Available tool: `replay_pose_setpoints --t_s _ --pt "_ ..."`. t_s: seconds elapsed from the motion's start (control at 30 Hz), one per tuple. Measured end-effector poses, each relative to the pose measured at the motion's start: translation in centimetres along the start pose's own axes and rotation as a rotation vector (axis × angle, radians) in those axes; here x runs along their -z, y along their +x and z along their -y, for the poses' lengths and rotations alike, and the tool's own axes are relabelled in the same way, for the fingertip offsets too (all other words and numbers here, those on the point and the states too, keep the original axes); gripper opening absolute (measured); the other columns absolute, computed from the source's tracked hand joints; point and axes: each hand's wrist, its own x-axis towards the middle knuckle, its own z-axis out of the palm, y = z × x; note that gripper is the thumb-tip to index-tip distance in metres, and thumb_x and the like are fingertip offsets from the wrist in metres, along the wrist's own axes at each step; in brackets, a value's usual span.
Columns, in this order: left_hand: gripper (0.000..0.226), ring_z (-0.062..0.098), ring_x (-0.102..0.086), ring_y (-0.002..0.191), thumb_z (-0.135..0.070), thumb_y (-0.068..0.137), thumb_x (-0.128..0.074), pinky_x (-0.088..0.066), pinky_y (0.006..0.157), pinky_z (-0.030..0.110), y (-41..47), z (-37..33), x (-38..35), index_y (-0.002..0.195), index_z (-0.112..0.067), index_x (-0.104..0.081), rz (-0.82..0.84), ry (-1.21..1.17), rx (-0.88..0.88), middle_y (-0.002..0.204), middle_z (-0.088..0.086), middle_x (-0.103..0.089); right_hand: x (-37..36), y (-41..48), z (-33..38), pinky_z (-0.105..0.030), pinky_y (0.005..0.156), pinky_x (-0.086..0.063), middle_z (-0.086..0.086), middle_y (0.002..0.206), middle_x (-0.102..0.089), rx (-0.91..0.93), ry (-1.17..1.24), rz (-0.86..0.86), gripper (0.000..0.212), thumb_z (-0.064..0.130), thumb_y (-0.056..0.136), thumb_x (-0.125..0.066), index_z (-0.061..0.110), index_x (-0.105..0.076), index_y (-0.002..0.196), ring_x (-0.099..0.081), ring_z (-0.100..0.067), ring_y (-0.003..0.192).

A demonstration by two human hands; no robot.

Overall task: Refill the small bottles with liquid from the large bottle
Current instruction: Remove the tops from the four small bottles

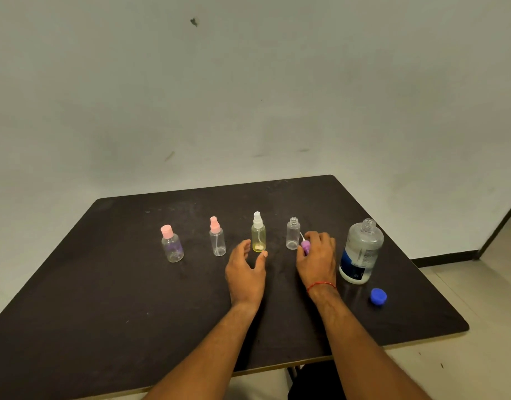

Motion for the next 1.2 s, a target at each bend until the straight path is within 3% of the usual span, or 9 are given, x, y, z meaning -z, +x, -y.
replay_pose_setpoints --t_s 0.13,0.27,0.43,0.57,0.7,0.83,0.97,1.07,1.2 --pt "0.056 0.012 -0.058 0.124 -0.023 0.087 -0.08 -0.041 0.103 0.019 0.5 0.0 -0.4 0.137 -0.011 -0.058 0.023 -0.002 0.06 0.134 0.002 -0.064 0.2 -0.3 0.3 -0.022 0.078 -0.04 -0.004 0.101 -0.059 0.054 0.057 -0.088 0.03 0.007 0.082 -0.07 0.01 -0.063 0.111 -0.048 -0.016 0.096" --pt "0.064 0.019 -0.054 0.133 -0.028 0.087 -0.079 -0.043 0.111 0.03 1.8 0.0 -1.2 0.143 -0.009 -0.053 0.037 0.04 0.078 0.143 0.005 -0.059 0.9 -1.0 0.5 -0.022 0.074 -0.042 -0.005 0.096 -0.06 0.134 0.14 -0.189 0.027 0.002 0.081 -0.069 0.007 -0.064 0.107 -0.047 -0.011 0.089" --pt "0.065 0.02 -0.054 0.133 -0.031 0.087 -0.079 -0.046 0.111 0.037 3.8 0.4 -2.0 0.143 -0.011 -0.052 0.066 0.046 0.114 0.142 0.005 -0.059 1.2 -1.8 0.7 -0.014 0.071 -0.039 -0.001 0.091 -0.059 0.231 0.204 -0.201 0.02 0.0 0.081 -0.067 0.006 -0.065 0.101 -0.047 -0.009 0.084" --pt "0.034 0.012 -0.065 0.108 -0.025 0.089 -0.076 -0.053 0.096 0.032 4.6 0.7 -2.3 0.121 -0.02 -0.065 0.096 0.023 0.099 0.112 -0.008 -0.068 0.9 -2.2 0.7 -0.023 0.072 -0.048 0.004 0.092 -0.057 0.286 0.228 -0.151 0.02 0.002 0.083 -0.067 0.011 -0.064 0.101 -0.049 -0.009 0.085" --pt "0.028 -0.001 -0.062 0.088 -0.024 0.088 -0.077 -0.055 0.088 0.025 4.2 0.5 -1.6 0.112 -0.023 -0.063 0.104 -0.016 0.081 0.096 -0.018 -0.064 0.9 -2.3 1.9 -0.019 0.077 -0.046 0.005 0.095 -0.056 0.309 0.268 -0.096 0.021 0.004 0.083 -0.066 0.013 -0.063 0.102 -0.05 -0.008 0.087" --pt "0.028 0.003 -0.066 0.091 -0.023 0.087 -0.079 -0.057 0.082 0.024 3.3 0.4 -0.5 0.106 -0.025 -0.059 0.121 -0.037 0.034 0.097 -0.013 -0.067 1.4 -0.9 4.6 -0.016 0.078 -0.046 0.008 0.098 -0.054 0.236 0.303 0.026 0.026 0.022 0.086 -0.069 0.018 -0.061 0.111 -0.053 -0.005 0.087" --pt "0.026 0.003 -0.067 0.087 -0.022 0.086 -0.08 -0.059 0.079 0.028 2.1 1.0 1.1 0.101 -0.027 -0.059 0.127 -0.027 -0.013 0.091 -0.011 -0.068 2.1 0.9 7.8 -0.014 0.067 -0.047 0.011 0.084 -0.058 0.186 0.29 0.236 0.03 0.045 0.082 -0.073 0.026 -0.063 0.103 -0.055 -0.004 0.075" --pt "0.029 0.0 -0.067 0.095 -0.018 0.088 -0.078 -0.057 0.084 0.022 1.3 1.0 2.3 0.109 -0.03 -0.062 0.15 -0.043 -0.042 0.098 -0.015 -0.069 2.4 1.2 9.5 -0.02 0.066 -0.05 0.008 0.074 -0.062 0.202 0.228 0.362 0.025 0.044 0.079 -0.076 0.024 -0.064 0.09 -0.059 -0.008 0.07" --pt "0.04 -0.001 -0.065 0.107 -0.02 0.09 -0.076 -0.052 0.093 0.015 0.9 0.9 2.9 0.124 -0.034 -0.063 0.177 -0.093 -0.04 0.111 -0.016 -0.069 2.8 1.2 10.7 -0.016 0.061 -0.043 0.008 0.074 -0.061 0.205 0.141 0.422 0.022 0.038 0.08 -0.077 0.022 -0.063 0.088 -0.057 -0.007 0.068"
